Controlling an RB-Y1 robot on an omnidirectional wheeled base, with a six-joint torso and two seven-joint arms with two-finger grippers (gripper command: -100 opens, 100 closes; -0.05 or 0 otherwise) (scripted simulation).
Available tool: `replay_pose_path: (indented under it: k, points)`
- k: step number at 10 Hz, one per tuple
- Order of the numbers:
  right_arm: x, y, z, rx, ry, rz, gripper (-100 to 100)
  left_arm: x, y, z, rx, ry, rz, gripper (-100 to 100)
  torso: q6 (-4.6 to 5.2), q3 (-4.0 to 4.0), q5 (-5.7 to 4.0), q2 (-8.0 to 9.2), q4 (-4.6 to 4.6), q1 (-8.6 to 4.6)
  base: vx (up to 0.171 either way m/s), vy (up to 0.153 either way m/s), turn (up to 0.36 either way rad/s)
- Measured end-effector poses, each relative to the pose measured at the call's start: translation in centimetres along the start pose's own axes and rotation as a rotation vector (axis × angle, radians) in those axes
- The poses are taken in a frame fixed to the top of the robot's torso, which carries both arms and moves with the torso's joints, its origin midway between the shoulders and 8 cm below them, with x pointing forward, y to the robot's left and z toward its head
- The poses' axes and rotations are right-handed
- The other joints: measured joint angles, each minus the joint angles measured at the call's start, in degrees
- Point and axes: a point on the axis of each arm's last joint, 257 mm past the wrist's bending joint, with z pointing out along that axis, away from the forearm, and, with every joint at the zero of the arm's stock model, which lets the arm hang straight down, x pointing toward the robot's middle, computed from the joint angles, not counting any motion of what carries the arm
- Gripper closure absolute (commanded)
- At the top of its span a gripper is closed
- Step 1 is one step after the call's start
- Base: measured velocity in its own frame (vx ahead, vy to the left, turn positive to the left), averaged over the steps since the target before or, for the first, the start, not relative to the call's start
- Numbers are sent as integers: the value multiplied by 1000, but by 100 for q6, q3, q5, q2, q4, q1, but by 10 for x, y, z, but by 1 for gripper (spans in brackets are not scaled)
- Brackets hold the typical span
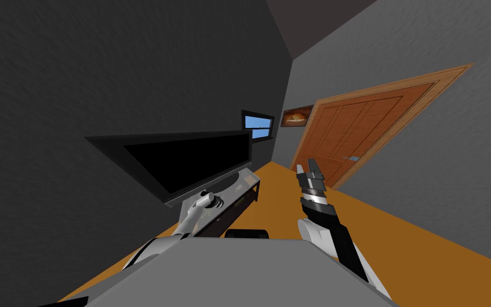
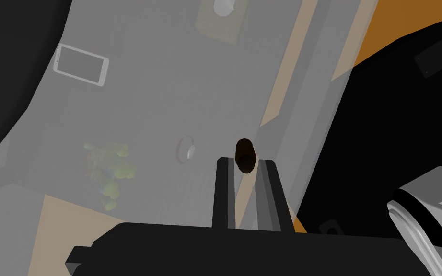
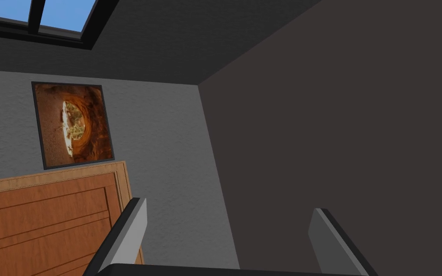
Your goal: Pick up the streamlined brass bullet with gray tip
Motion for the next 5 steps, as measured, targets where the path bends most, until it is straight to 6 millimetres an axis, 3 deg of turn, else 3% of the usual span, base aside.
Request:
replay_pose_path:
  k: [1,4,5]
  points:
    - [0,0,0,0,0,0,0,0,0,0,0,0,0,100,0,-1,0,-1,0,0,21,2,13]
    - [0,0,0,0,0,0,0,8,-12,-14,-5,1,15,100,-2,-2,-3,-5,0,-4,9,-12,40]
    - [0,0,0,0,0,0,0,8,-13,-14,-7,0,15,0,1,-3,1,-4,-2,-2,0,0,0]
